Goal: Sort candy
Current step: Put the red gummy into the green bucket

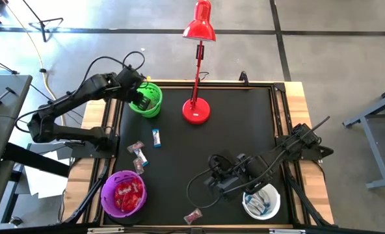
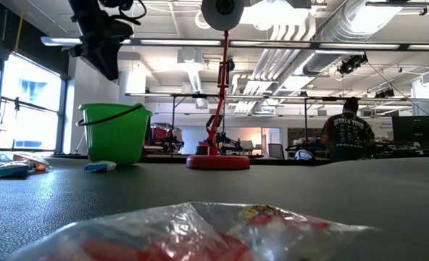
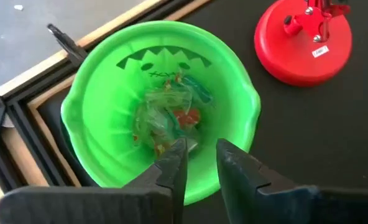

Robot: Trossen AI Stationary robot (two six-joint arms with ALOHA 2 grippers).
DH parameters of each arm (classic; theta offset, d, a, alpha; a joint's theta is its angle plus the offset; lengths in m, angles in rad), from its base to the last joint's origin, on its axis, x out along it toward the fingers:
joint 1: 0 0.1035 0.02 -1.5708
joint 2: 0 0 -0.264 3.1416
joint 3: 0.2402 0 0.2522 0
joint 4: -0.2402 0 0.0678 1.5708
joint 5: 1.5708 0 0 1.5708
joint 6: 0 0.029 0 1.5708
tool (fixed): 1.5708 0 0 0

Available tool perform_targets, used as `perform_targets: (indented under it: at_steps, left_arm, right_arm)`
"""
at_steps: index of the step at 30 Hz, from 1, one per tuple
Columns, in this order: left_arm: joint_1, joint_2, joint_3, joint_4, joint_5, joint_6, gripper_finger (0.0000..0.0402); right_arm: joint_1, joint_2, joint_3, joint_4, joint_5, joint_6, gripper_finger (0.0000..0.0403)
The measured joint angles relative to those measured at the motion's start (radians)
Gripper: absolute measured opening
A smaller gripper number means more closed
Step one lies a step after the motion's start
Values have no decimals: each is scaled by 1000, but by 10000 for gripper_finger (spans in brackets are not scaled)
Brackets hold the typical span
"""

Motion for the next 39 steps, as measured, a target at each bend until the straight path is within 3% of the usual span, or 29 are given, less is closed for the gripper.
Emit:
perform_targets:
  at_steps: [8, 12, 17, 22, 26, 39]
  left_arm:
    - [-110, -42, 0, -9, 166, 6, 69]
    - [-261, -54, 0, 10, 178, -95, 61]
    - [-526, -23, 0, 77, 155, -257, 58]
    - [-809, 80, 0, 254, 51, -420, 60]
    - [-957, 200, 0, 418, -13, -493, 60]
    - [-1107, 545, 0, 761, 60, -656, 60]
  right_arm:
    - [1, 0, 0, 34, -20, -146, 142]
    - [1, 0, 0, 45, -62, -271, 142]
    - [0, 0, 0, 65, -67, -333, 142]
    - [0, 0, 0, 87, -67, -338, 142]
    - [0, 0, 0, 92, -67, -338, 142]
    - [0, 0, 0, 92, -67, -340, 142]
